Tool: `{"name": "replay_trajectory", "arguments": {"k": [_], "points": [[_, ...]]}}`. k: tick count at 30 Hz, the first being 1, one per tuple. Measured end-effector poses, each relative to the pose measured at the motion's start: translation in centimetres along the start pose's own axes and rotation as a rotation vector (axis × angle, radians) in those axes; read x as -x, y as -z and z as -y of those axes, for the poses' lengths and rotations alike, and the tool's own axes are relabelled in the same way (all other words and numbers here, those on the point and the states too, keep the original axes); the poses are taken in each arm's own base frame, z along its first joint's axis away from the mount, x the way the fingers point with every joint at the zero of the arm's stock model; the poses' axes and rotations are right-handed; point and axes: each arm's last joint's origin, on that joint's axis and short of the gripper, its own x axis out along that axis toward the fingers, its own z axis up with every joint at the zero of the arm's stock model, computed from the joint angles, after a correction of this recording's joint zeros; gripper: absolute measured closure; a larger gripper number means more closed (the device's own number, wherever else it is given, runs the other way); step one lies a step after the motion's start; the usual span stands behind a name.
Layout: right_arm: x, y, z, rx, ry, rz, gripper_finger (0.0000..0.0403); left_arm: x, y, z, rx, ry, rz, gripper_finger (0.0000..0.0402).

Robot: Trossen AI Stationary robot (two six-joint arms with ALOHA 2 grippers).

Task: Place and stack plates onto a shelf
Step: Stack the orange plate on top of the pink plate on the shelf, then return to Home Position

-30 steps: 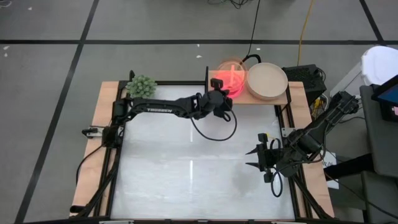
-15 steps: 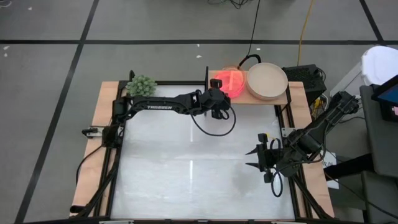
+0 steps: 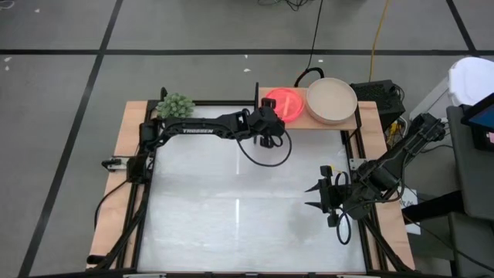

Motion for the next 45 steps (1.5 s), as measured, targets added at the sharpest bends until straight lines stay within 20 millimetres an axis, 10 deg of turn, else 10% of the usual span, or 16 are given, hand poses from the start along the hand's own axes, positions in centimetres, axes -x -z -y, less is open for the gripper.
{"name": "replay_trajectory", "arguments": {"k": [16, 27, 34, 45], "points": [[0.0, 0.0, 0.0, 0.000, -0.001, -0.001, 0.0248, 0.0, -0.3, -0.2, 0.045, -0.037, 0.011, 0.0340], [0.0, 0.0, 0.0, -0.002, -0.001, -0.001, 0.0248, 0.7, -1.1, 0.2, 0.122, -0.042, 0.033, 0.0181], [0.0, 0.1, 0.0, 0.001, 0.018, 0.004, 0.0248, 6.2, -3.5, -0.9, 0.274, -0.009, 0.111, 0.0166], [-0.1, -0.3, 0.3, 0.039, 0.096, 0.066, 0.0248, 14.3, -2.6, -1.2, 0.499, 0.322, 0.115, 0.0277]]}}
